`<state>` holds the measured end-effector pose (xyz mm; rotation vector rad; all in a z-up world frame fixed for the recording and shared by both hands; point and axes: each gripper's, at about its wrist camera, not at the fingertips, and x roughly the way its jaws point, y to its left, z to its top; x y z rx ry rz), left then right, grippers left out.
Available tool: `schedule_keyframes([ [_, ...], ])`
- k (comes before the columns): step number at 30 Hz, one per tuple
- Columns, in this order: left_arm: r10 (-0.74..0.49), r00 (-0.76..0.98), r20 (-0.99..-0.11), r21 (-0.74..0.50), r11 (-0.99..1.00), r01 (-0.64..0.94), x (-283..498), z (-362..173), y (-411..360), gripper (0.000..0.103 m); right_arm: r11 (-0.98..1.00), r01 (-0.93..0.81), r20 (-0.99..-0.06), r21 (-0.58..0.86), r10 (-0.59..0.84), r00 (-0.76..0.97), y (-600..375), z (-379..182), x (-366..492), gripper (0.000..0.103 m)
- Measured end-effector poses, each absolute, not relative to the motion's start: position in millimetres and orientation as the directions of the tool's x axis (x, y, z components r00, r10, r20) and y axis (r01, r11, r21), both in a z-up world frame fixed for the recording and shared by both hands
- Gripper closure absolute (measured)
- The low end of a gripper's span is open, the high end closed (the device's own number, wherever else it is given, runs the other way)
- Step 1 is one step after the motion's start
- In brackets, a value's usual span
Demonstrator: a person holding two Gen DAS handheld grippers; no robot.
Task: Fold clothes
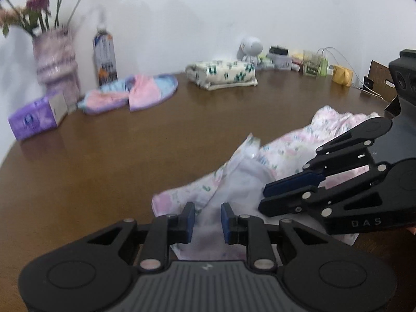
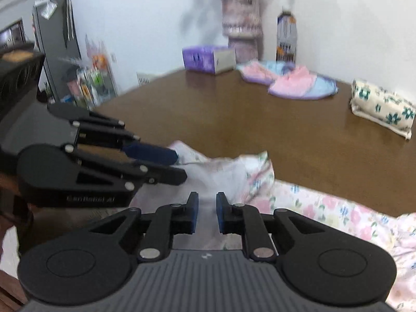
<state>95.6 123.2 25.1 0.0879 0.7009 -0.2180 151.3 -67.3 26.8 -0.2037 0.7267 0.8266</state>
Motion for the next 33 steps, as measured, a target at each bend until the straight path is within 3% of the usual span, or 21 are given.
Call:
schedule_keyframes([
  [6, -0.168, 0.778, -0.605, -0.020, 0.980, 0.196, 82, 37, 131, 0.082, 0.667, -0.736, -0.645, 0.116, 0.614, 0.455, -74, 15, 150, 0.088],
  [10, -0.211, 0.807, -0.552, -0.026, 0.971, 0.236, 44, 57, 128, 0.074, 0.653, -0.747, -0.599, 0.123, 0.649, 0.469, -86, 32, 140, 0.087],
  [14, -0.223, 0.766, -0.603, -0.018, 0.964, 0.266, 30, 46, 115, 0.074, 0.615, -0.780, -0.605, 0.115, 0.666, 0.436, -95, 47, 124, 0.080],
  [22, -0.184, 0.756, -0.628, -0.027, 0.976, 0.215, 31, 27, 109, 0.073, 0.615, -0.783, -0.658, 0.090, 0.627, 0.416, -87, 20, 118, 0.080],
  [25, -0.157, 0.801, -0.577, -0.043, 0.986, 0.162, 18, 39, 115, 0.066, 0.627, -0.773, -0.654, 0.097, 0.626, 0.426, -91, 20, 117, 0.080],
  [28, -0.122, 0.838, -0.532, -0.081, 0.992, 0.093, 6, 51, 126, 0.043, 0.639, -0.761, -0.616, 0.111, 0.645, 0.452, -100, 32, 112, 0.078],
  [33, -0.103, 0.812, -0.574, -0.202, 0.979, -0.019, 9, 42, 144, 0.044, 0.661, -0.741, -0.570, 0.114, 0.655, 0.496, -115, 47, 105, 0.078],
])
